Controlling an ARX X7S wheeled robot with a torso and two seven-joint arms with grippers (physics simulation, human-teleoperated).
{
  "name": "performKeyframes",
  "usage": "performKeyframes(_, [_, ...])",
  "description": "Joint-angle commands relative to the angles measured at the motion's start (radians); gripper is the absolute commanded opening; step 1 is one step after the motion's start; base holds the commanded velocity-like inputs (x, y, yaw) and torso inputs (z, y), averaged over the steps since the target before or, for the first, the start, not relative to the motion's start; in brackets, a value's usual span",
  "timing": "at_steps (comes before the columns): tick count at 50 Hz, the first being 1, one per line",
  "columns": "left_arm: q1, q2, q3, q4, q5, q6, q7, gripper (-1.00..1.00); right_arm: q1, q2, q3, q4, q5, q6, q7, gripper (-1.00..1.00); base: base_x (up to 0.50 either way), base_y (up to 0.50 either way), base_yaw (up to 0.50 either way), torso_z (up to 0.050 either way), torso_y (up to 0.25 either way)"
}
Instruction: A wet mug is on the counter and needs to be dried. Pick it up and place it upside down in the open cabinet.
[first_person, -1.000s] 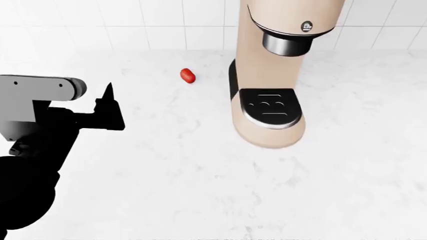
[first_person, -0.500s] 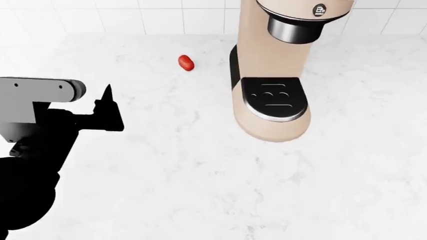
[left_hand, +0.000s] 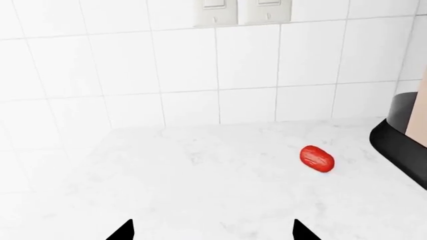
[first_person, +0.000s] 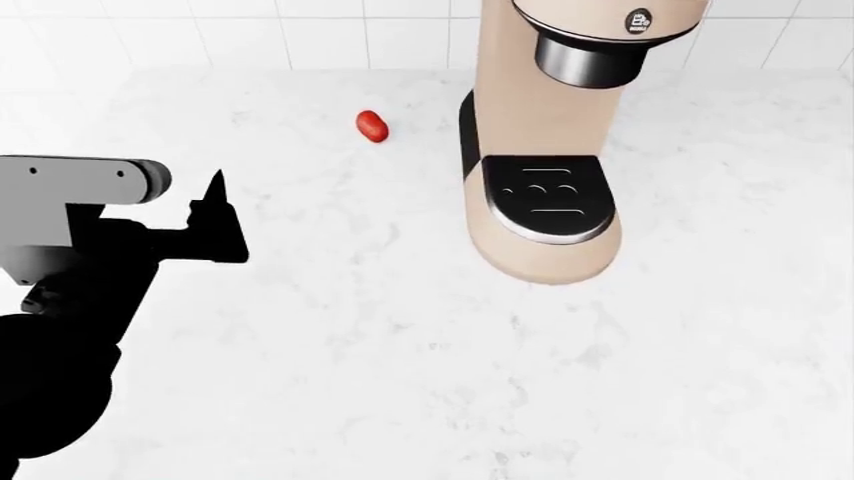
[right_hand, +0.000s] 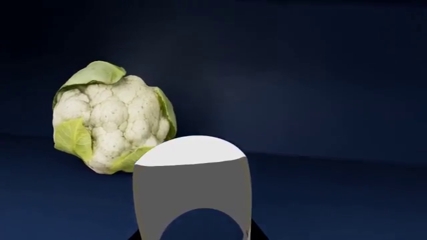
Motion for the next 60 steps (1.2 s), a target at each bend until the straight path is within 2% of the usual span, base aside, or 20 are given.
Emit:
performKeyframes(1, [0.004, 0.004, -0.001, -0.011, 0.004, 0.004, 0.011, 1.00, 0.000, -0.022, -0.193, 0.416, 0.219, -0.093, -0.047, -1.00, 0.00, 0.00, 0.00, 0.000, -0.010])
performKeyframes(21, [0.013, 0.011, 0.000, -0.035, 0.013, 0.011, 0.022, 1.00, 0.000, -0.022, -0.359, 0.491, 0.422, -0.156, 0.004, -1.00, 0.01, 0.00, 0.01, 0.000, -0.010])
performKeyframes(31, [0.014, 0.010, 0.001, -0.026, 0.023, 0.007, 0.017, 1.00, 0.000, -0.022, -0.331, 0.489, 0.379, -0.153, -0.005, -1.00, 0.01, 0.00, 0.01, 0.000, -0.132])
performKeyframes(48, [0.015, 0.012, -0.005, -0.032, 0.011, 0.008, 0.020, 1.00, 0.000, -0.022, -0.260, 0.484, 0.301, -0.131, 0.000, -1.00, 0.01, 0.00, 0.01, 0.000, -0.009])
performKeyframes(49, [0.016, 0.012, -0.005, -0.031, 0.011, 0.008, 0.021, 1.00, 0.000, -0.022, -0.255, 0.482, 0.294, -0.128, 0.000, 1.00, 0.01, 0.00, 0.01, 0.000, -0.010])
performKeyframes(60, [0.019, 0.010, -0.008, -0.028, 0.010, 0.010, 0.020, 1.00, 0.000, -0.022, -0.166, 0.459, 0.197, -0.103, 0.005, 1.00, 0.01, 0.00, 0.00, 0.000, -0.009])
